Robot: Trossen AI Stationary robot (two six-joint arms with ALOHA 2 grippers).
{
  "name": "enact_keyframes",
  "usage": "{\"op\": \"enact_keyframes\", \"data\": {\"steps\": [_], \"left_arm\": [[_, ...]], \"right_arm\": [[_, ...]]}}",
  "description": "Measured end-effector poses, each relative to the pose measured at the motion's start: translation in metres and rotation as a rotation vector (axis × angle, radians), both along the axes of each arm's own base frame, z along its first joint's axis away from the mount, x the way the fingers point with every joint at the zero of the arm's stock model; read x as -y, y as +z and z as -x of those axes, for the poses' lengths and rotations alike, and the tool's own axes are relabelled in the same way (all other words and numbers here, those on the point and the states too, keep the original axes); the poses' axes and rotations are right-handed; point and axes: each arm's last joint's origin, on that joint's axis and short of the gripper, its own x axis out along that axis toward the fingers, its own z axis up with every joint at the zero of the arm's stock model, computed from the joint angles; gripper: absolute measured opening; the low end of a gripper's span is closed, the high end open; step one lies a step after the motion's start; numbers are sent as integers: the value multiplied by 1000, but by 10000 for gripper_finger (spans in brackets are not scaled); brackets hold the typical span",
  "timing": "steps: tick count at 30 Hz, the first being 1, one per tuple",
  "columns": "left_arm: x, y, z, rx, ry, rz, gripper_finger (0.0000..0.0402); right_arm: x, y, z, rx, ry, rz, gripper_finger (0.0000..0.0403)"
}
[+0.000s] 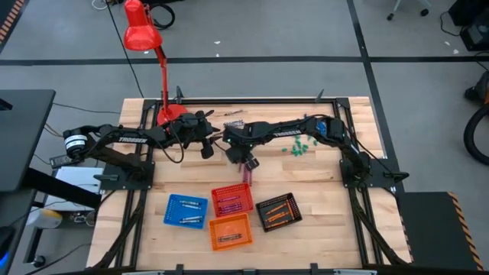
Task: Sort crayons
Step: Put the violet crayon into the red bin
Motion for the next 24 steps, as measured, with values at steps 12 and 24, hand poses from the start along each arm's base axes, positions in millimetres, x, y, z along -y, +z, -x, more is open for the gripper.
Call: {"op": "enact_keyframes", "data": {"steps": [12, 24], "left_arm": [[0, 0, 0, 0, 0, 0, 141], [0, 0, 0, -1, 0, 0, 141]], "right_arm": [[2, 2, -5, 68, 36, -52, 167], [16, -5, -3, 63, 15, -117, 167]]}}
